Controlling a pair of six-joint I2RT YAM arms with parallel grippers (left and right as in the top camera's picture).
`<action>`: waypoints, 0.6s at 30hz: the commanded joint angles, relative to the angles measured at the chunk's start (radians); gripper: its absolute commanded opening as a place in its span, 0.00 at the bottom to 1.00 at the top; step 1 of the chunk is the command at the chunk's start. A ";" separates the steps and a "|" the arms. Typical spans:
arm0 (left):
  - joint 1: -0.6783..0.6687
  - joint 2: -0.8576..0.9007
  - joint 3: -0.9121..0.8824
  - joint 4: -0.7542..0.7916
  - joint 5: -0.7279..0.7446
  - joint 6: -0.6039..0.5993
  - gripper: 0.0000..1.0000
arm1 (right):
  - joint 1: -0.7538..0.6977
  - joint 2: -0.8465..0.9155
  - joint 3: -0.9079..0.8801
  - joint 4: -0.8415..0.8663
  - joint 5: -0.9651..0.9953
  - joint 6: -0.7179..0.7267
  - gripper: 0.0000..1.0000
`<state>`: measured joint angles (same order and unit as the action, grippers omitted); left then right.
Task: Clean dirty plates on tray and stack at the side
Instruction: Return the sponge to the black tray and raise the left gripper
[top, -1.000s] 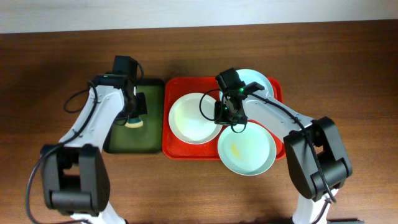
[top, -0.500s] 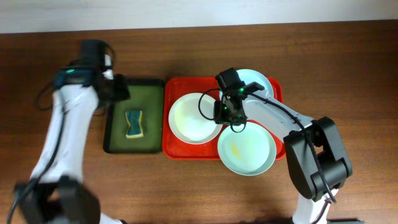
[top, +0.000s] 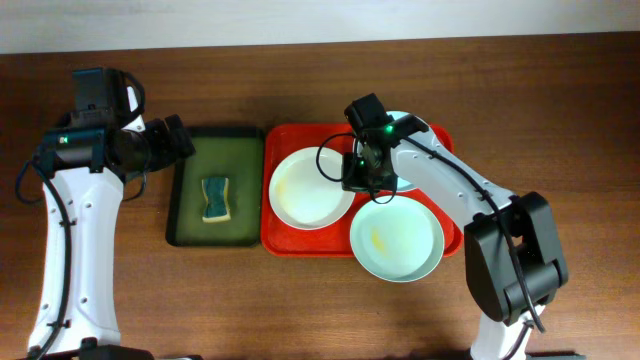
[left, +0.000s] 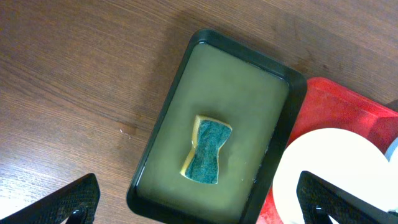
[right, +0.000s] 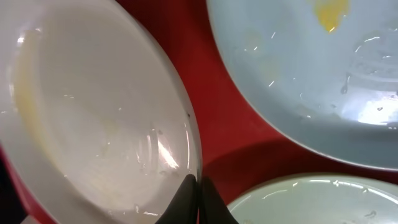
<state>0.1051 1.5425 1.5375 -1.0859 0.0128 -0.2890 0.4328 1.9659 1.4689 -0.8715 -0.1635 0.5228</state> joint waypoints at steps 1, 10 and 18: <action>0.001 -0.002 0.009 0.000 0.014 -0.013 0.99 | 0.003 -0.042 0.071 -0.035 -0.013 -0.014 0.04; 0.001 -0.002 0.009 0.000 0.014 -0.013 0.99 | 0.005 -0.047 0.089 -0.083 -0.008 -0.018 0.04; 0.001 -0.002 0.009 0.000 0.014 -0.013 0.99 | 0.008 -0.044 -0.124 0.152 0.028 -0.017 0.04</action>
<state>0.1051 1.5425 1.5375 -1.0863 0.0151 -0.2924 0.4328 1.9438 1.4055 -0.7792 -0.1486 0.5144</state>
